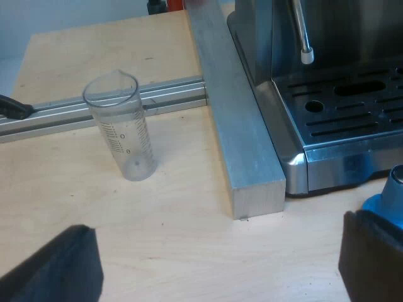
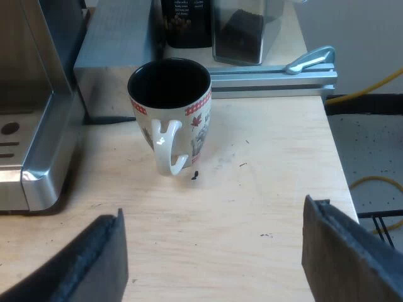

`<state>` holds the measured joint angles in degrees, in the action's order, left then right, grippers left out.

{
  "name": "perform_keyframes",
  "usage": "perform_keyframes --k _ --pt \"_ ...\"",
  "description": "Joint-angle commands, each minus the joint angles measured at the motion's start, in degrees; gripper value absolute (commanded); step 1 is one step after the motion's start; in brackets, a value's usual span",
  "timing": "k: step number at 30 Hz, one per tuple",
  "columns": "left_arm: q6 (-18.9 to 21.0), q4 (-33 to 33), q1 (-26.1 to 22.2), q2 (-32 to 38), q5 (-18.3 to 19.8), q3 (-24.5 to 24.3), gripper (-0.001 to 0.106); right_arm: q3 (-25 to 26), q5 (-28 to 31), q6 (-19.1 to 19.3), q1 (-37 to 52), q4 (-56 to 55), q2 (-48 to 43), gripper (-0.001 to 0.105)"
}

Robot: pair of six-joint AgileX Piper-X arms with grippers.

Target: Put the handle in the coffee machine

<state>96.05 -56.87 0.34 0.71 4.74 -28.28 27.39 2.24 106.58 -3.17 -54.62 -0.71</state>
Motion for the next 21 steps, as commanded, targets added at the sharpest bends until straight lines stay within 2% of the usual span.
perform_keyframes --k 1,6,11,13,20,21 --pt "1.0 0.7 0.3 7.6 0.2 -0.1 0.078 0.3 -0.3 -0.1 0.3 0.5 -2.2 0.062" --pt "1.0 0.7 0.3 7.4 0.6 -0.1 0.078 0.3 -0.3 0.1 0.3 0.5 -2.2 0.062" --pt "1.0 -2.0 0.3 2.4 3.6 -2.5 0.081 2.6 -0.3 0.2 -0.9 -3.7 0.1 0.062" --pt "1.0 -5.0 1.7 -2.5 5.6 -4.8 0.082 4.5 -1.2 0.2 -2.5 -6.0 2.8 0.062" --pt "1.0 -5.5 7.8 -10.2 9.9 -7.2 0.082 9.2 -5.1 0.4 -8.8 -13.4 12.0 0.062" --pt "1.0 -5.5 10.7 -12.5 11.4 -7.6 0.082 10.2 -6.1 0.5 -10.3 -15.0 14.4 0.062"
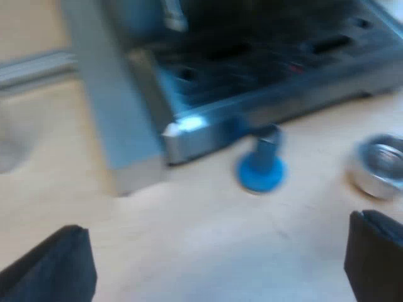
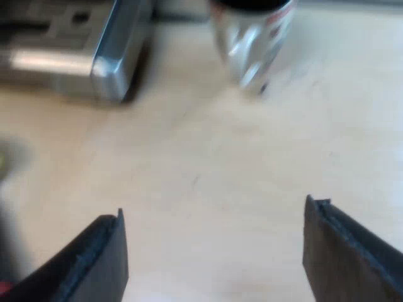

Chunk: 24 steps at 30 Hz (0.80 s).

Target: Put the handle in the coffee machine

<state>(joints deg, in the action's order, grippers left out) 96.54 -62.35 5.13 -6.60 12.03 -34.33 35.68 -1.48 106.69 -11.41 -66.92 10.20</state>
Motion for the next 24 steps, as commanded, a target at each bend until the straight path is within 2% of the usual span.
perform_keyframes --k 1,3,4,5,9,12,14,16,21,23,24 --pt "0.5 0.0 6.2 -5.4 4.2 -1.6 0.082 3.3 -3.9 0.7 -4.1 -4.3 6.9 0.062" --pt "0.5 0.2 7.1 -6.1 4.6 -1.7 0.082 3.7 -4.3 0.7 -4.8 -4.7 8.1 0.062" --pt "0.5 1.4 11.9 -9.1 6.5 -1.7 0.082 5.2 -5.1 0.7 -7.3 -5.7 13.0 0.062" --pt "0.5 1.7 13.8 -10.0 6.9 -1.7 0.082 5.9 -5.3 0.7 -8.7 -5.8 14.9 0.062" --pt "-0.2 2.5 19.4 -12.4 7.1 -1.7 0.082 8.2 -5.3 0.7 -12.4 -5.8 21.1 0.062" --pt "-2.1 3.4 23.8 -14.6 7.1 -1.7 0.082 9.7 -5.3 0.4 -14.9 -5.8 25.4 0.062" --pt "-2.1 3.8 25.7 -15.5 7.1 -1.7 0.082 10.7 -5.2 -0.7 -17.0 -5.8 29.0 0.062" --pt "-2.7 5.5 30.1 -17.5 7.1 -1.7 0.082 11.0 -5.2 -1.2 -18.0 -5.8 30.7 0.062" --pt "-2.8 8.8 36.8 -21.0 7.1 -1.7 0.082 11.2 -3.4 -5.3 -23.0 -5.3 39.1 0.062" --pt "-2.8 9.7 39.0 -22.5 7.1 -1.7 0.082 11.2 -1.8 -6.7 -24.3 -4.8 41.2 0.059" --pt "-2.8 10.3 40.0 -23.4 7.1 -1.7 0.082 11.2 -0.7 -7.3 -25.0 -4.6 42.6 0.052"
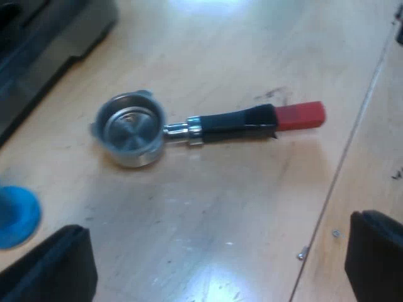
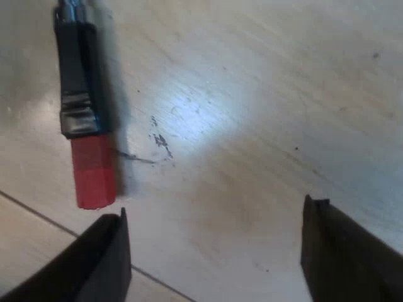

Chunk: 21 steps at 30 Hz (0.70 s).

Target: Put the handle in the coffee machine

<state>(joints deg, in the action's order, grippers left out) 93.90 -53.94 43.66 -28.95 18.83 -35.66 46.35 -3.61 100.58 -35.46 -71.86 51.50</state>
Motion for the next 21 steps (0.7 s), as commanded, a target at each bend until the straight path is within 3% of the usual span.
perform_keyframes --k 1,5,8,12,21 --pt "-0.1 2.9 2.5 -2.3 0.3 -0.4 0.082 0.5 2.6 -1.9 -1.5 0.8 2.7 0.043" --pt "-0.1 5.4 4.0 -5.6 0.3 -0.4 0.082 0.3 3.6 -3.6 -3.0 2.9 6.1 0.012" --pt "-0.1 7.3 4.2 -8.0 0.3 -0.4 0.082 0.0 3.6 -4.3 -3.6 4.2 7.6 0.000" --pt "-0.1 10.7 4.2 -11.2 0.3 -0.4 0.082 -1.2 3.6 -7.5 -6.5 8.3 10.9 0.000" --pt "-0.1 11.6 4.2 -13.3 0.2 -0.2 0.082 -5.8 2.8 -12.8 -12.2 17.7 18.5 0.000"
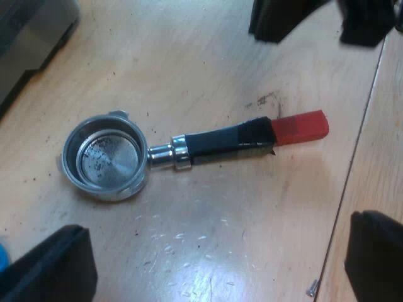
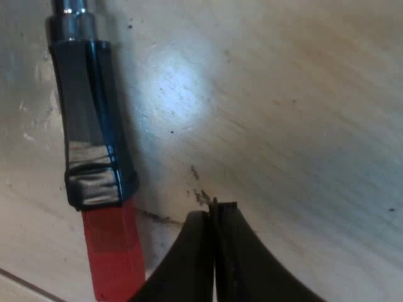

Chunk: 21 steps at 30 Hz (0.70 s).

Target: Put the handle in the coffee machine

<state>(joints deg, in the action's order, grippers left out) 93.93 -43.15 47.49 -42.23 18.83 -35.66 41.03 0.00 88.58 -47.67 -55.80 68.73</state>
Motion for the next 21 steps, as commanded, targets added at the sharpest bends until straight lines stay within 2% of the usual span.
perform_keyframes --k 1,4,11,15,21 --pt "-0.2 0.8 0.3 -0.5 -1.1 -0.2 0.082 -0.5 -1.3 -1.1 0.0 2.1 2.7 0.000" --pt "-0.2 0.9 0.3 -1.6 -5.3 -0.1 0.082 -0.5 -2.5 -1.1 0.0 3.8 5.6 0.000" --pt "0.0 0.8 0.3 -5.6 -5.8 0.2 0.082 -0.5 -5.9 -1.4 -0.6 6.6 11.3 0.000" --pt "0.0 0.9 0.3 -7.5 -10.0 0.2 0.082 -0.5 -6.6 -1.4 -3.5 8.1 12.4 0.000" --pt "0.7 -0.7 0.3 -7.6 -12.6 0.2 0.082 0.4 -8.8 -5.8 -7.9 11.8 14.9 0.000"
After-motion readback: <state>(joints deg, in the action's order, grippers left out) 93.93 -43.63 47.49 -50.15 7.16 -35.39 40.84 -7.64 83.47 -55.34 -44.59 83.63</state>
